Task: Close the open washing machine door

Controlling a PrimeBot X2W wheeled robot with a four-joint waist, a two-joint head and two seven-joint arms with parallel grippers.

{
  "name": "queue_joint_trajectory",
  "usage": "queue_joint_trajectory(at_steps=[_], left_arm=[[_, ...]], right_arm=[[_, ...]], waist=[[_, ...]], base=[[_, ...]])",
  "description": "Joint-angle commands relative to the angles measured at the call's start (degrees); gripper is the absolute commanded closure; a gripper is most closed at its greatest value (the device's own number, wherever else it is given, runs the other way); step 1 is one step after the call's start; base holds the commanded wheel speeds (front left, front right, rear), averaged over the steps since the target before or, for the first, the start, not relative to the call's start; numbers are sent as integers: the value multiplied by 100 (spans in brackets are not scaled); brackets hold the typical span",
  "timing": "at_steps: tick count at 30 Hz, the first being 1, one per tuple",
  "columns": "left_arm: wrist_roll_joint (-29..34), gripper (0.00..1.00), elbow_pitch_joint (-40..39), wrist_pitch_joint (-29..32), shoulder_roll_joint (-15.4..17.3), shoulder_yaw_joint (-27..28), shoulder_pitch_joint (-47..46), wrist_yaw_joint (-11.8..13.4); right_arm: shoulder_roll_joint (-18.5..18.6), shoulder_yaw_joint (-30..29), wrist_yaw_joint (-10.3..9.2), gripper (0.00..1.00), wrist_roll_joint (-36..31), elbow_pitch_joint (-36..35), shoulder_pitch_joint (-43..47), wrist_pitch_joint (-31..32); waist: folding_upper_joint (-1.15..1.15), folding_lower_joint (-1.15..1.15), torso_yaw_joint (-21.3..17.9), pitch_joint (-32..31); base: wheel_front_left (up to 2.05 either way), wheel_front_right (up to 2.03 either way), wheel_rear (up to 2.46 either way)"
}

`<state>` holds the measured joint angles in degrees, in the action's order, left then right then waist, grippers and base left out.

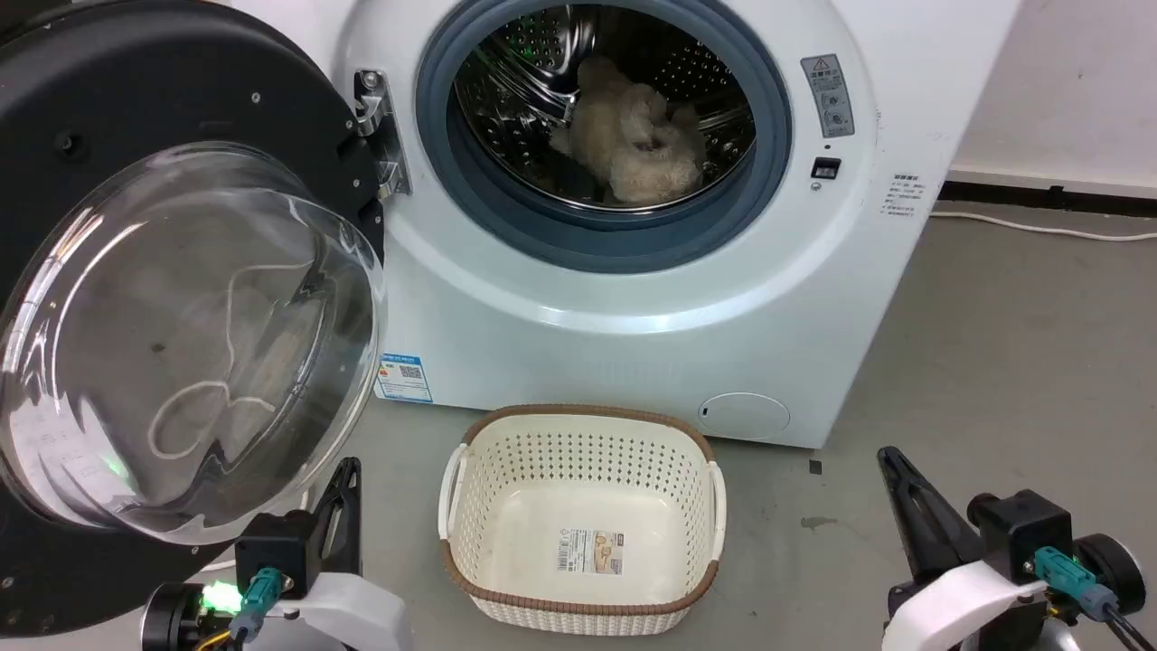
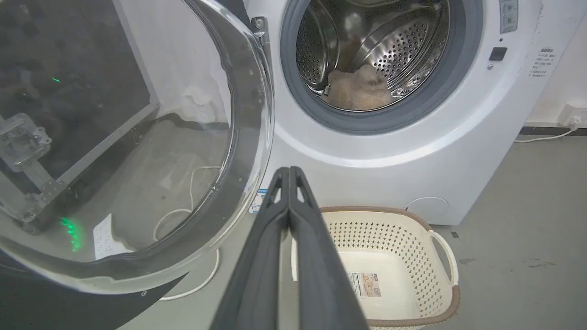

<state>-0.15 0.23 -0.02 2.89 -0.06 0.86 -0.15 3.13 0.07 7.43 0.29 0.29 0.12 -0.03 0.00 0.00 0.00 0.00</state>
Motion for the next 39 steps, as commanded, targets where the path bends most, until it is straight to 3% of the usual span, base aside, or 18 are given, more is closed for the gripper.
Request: queue_joint_trajectory(at_steps=[1,32,33,39], left_arm=[[15,100,-23,2,-2,6,-86,15],[15,100,-23,2,-2,6,-86,15],[0,0,0,0,-1,0,0,0],[23,0,24,-77,6,-56,-14,12]], right_arm=[[-25,-7,6,100,-29,-29,-12,3],[-25,-7,6,100,-29,-29,-12,3],[0,0,0,0,0,0,0,1],[0,-22,0,0,81,32,19,-74]], waist=[[0,0,0,0],[0,0,0,0],[0,0,0,0],[0,0,0,3]], base=[[0,0,0],[0,0,0],[0,0,0],[0,0,0]])
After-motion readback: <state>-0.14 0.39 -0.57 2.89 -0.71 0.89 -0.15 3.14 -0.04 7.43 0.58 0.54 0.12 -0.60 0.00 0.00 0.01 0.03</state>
